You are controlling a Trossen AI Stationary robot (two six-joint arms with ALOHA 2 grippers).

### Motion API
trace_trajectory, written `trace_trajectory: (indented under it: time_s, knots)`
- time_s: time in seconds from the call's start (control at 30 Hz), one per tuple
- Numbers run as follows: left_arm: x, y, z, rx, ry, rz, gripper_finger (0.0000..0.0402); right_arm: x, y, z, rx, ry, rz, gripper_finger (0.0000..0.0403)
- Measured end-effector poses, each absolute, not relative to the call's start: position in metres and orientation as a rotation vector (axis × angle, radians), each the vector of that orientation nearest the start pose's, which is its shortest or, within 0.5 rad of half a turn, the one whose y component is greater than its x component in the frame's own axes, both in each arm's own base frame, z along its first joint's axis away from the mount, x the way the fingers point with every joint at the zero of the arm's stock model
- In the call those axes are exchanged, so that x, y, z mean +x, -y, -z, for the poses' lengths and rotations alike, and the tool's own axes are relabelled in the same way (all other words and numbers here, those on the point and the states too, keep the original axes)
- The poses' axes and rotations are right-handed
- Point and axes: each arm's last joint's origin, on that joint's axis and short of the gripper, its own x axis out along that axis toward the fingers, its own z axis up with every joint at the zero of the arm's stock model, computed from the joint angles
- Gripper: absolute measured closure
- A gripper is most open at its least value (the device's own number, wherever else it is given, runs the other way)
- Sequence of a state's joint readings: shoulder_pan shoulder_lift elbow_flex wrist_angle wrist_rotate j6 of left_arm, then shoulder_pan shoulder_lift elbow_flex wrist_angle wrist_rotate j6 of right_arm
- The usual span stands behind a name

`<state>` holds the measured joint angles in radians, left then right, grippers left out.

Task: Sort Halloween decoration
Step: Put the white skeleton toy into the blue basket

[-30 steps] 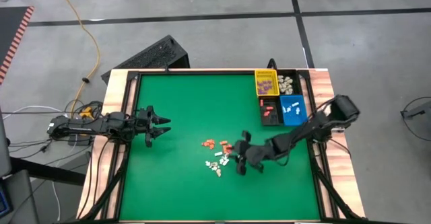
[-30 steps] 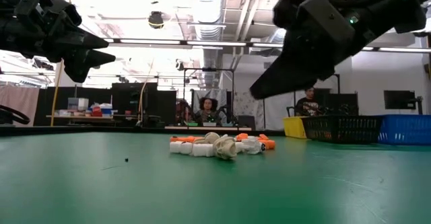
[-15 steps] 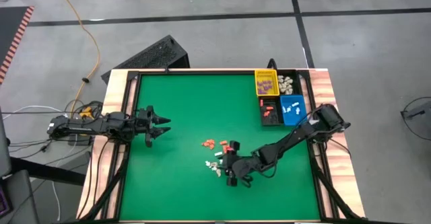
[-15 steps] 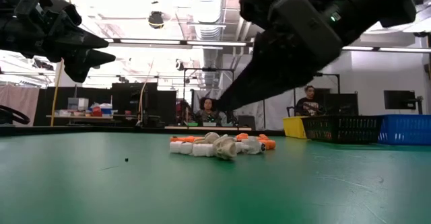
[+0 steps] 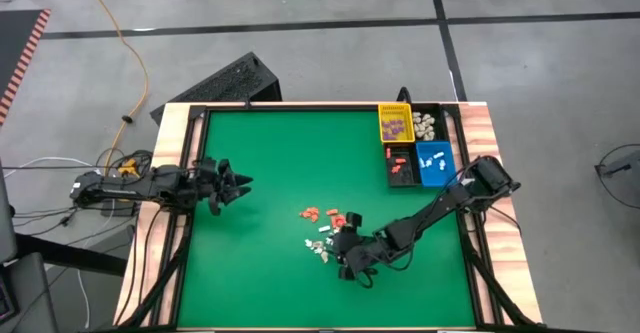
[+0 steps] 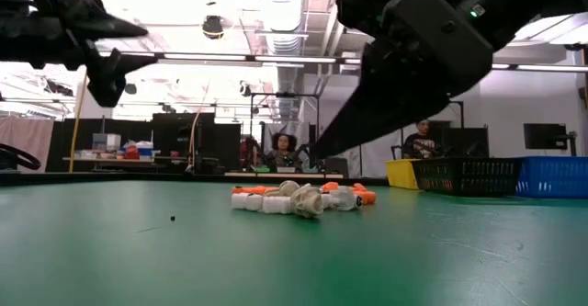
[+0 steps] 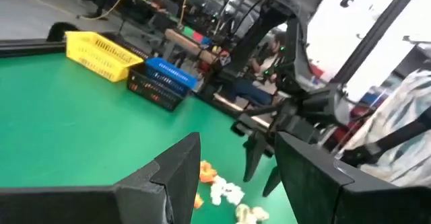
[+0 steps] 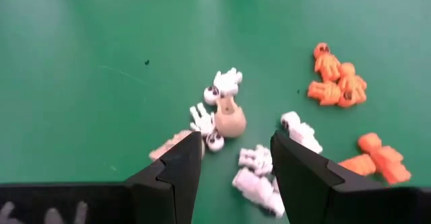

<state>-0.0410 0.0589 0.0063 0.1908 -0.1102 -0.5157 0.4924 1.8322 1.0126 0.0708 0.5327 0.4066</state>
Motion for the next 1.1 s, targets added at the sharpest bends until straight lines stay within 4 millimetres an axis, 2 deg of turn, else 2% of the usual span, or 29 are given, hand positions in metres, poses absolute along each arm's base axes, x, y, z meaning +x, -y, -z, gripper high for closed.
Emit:
trace_trajectory:
  time_s: [0.2, 0.33, 0.47, 0.57, 0.7, 0.87, 1.1]
  knots:
    - [0.100, 0.003, -0.178, -0.651, 0.131, 0.014, 0.0221, 0.329, -0.170, -0.159, 0.052, -0.589, 0.162, 0.0204]
    - [0.101, 0.010, -0.183, -0.681, 0.124, 0.175, 0.0220, 0.324, -0.173, -0.157, 0.003, -0.585, 0.218, 0.0204]
    - [0.098, 0.014, -0.196, -0.740, 0.236, 0.259, 0.0220, 0.319, -0.169, -0.153, -0.083, -0.628, 0.282, 0.0204]
    - [0.095, 0.015, -0.208, -0.772, 0.358, 0.298, 0.0220, 0.320, -0.164, -0.152, -0.084, -0.637, 0.298, 0.0204]
    - [0.092, 0.014, -0.222, -0.792, 0.482, 0.224, 0.0220, 0.324, -0.158, -0.152, -0.072, -0.641, 0.309, 0.0204]
    - [0.092, 0.015, -0.251, -0.778, 0.524, 0.268, 0.0221, 0.330, -0.148, -0.152, -0.078, -0.647, 0.307, 0.0204]
    - [0.115, 0.027, -0.302, -0.631, 0.266, 0.428, 0.0221, 0.343, -0.125, -0.154, -0.048, -0.670, 0.246, 0.0206]
